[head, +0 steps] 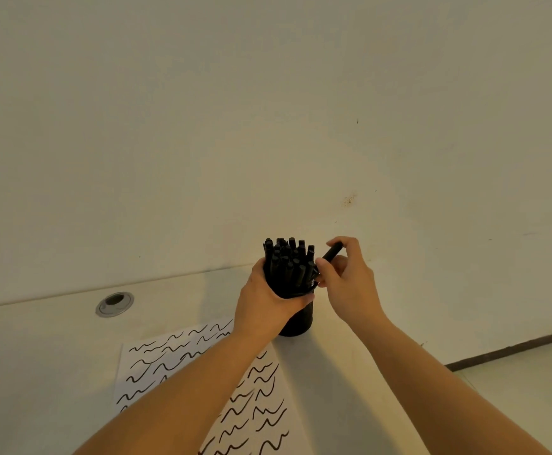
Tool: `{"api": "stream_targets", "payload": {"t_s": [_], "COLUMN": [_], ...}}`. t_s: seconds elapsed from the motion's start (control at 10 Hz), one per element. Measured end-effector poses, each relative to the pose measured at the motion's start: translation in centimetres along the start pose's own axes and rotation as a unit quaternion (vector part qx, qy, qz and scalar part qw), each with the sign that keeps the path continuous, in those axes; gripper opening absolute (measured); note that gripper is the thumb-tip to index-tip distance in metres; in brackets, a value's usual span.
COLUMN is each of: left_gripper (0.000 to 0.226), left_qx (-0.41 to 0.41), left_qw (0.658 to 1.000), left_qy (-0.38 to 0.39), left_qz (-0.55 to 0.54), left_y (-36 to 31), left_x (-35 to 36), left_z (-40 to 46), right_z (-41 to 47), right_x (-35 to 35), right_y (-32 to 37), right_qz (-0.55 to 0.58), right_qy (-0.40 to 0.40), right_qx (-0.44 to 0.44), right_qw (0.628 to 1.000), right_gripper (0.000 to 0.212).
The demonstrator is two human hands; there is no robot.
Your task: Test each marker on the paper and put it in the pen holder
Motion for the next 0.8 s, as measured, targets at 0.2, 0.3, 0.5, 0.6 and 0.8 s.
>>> {"api": "stream_targets", "payload": {"t_s": [0.2, 0.3, 0.5, 0.6, 0.8], "left_gripper": [0.087, 0.086, 0.088, 0.084, 0.082], "left_qx": [-0.009, -0.012, -0.029, -0.046, -0.038], "left_qw": [1.000, 1.000, 0.998, 0.996, 0.998], "left_qy": [0.017, 0.021, 0.057, 0.082, -0.024], "left_qz": [0.006, 0.010, -0.002, 0.004, -0.041], "left_y": [0.0, 0.0, -0.3, -0.1, -1.7], "left_x": [-0.2, -0.3, -0.4, -0.7, -4.8], "left_z": [0.1, -0.1, -0.3, -0.7, -5.0], "right_z": [0.0, -0.5, -0.5, -1.3, -6.6], "right_x": [0.1, 0.4, 0.2, -0.4, 1.0], "right_y": [-1.0, -1.1, -0.6, 0.7, 7.3], "right_qz": [-0.036, -0.088, -0.135, -0.177, -0.076], "right_qy": [-0.015, 0.004, 0.024, -0.004, -0.050], "right_qx": [-0.003, -0.038, -0.024, -0.036, -0.149], "right_qw": [0.999, 0.995, 0.990, 0.983, 0.985], "right_gripper": [0.010, 0.014, 0.026, 0.034, 0.020]}}
Point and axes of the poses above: each hand's wrist, its own z-axis towards the middle knuckle, its own x-axis out of the palm, y = z × x, the point moved 6 cm from there along z, towards the middle knuckle, and after that the axes turned 4 degrees about -y, right-handed, at the moved point
